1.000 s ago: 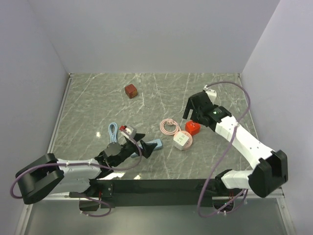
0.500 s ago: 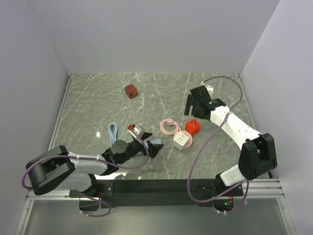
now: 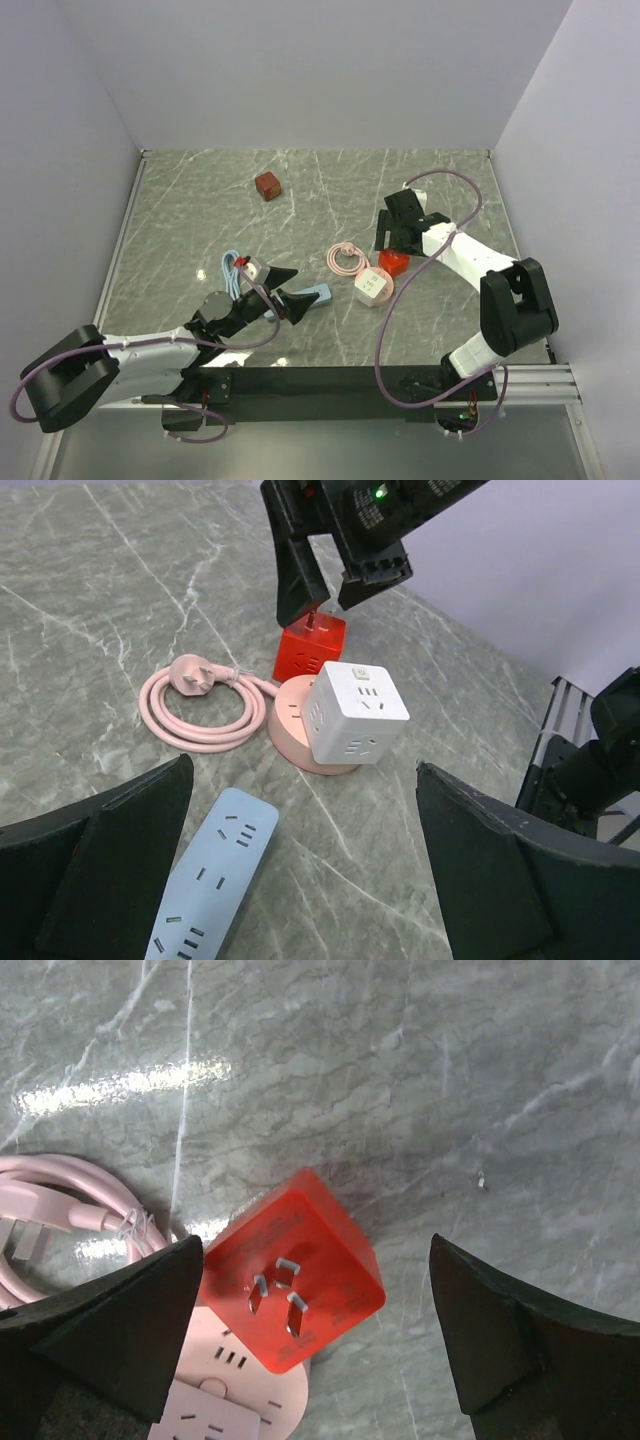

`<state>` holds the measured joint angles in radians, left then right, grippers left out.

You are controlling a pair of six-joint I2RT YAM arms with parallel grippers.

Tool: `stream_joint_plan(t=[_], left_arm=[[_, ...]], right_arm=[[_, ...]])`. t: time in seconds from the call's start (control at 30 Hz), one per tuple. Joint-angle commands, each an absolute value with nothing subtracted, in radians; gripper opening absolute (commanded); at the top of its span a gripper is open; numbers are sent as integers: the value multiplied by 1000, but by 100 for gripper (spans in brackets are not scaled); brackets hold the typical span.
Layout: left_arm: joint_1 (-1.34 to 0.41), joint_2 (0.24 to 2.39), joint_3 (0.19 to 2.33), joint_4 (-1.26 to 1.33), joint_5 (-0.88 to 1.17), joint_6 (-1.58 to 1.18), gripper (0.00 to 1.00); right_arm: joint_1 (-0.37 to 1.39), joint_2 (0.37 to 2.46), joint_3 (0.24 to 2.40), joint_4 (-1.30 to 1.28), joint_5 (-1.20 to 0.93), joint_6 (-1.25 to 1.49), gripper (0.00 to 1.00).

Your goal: Insert the plug

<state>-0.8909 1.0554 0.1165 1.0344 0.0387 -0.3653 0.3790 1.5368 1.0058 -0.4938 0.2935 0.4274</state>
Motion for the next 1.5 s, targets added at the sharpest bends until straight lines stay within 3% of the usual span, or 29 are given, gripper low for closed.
stream_joint_plan(t=[0.0, 0.47, 0.8, 0.97, 1.07, 1.1, 1.17, 1.2, 1.23, 1.47], left_arm=[[-879, 1017, 103, 1072, 80, -390, 100], [-864, 1058, 107, 1098, 101, -399, 100], [-861, 1066, 103, 1104, 104, -402, 99], [-861, 1075, 101, 1104, 97, -400, 99], [-861, 1074, 101, 1101, 86, -394, 99], [-861, 1074, 103, 1103, 80, -394, 99], [-861, 1075, 103, 1103, 80, -393, 99], [-861, 1074, 101, 1104, 80, -391, 99], [-859, 1072, 101, 1103, 81, -391, 100], [-861, 1055, 103, 1098, 84, -351, 99]], right_arm=[[367, 1549, 999, -449, 279, 385, 100], [364, 1414, 882, -408, 235, 319, 100], [362, 1488, 880, -390, 176, 310, 100], [364, 1535, 917, -409, 150, 328, 93], [362, 1554, 922, -431, 123, 337, 75], [362, 1551, 917, -422, 109, 344, 64], [362, 1520, 911, -416, 106, 348, 54], [361, 1499, 913, -425, 118, 351, 16], [362, 1488, 923, -436, 130, 360, 0], [362, 1309, 962, -466, 98, 368, 0]])
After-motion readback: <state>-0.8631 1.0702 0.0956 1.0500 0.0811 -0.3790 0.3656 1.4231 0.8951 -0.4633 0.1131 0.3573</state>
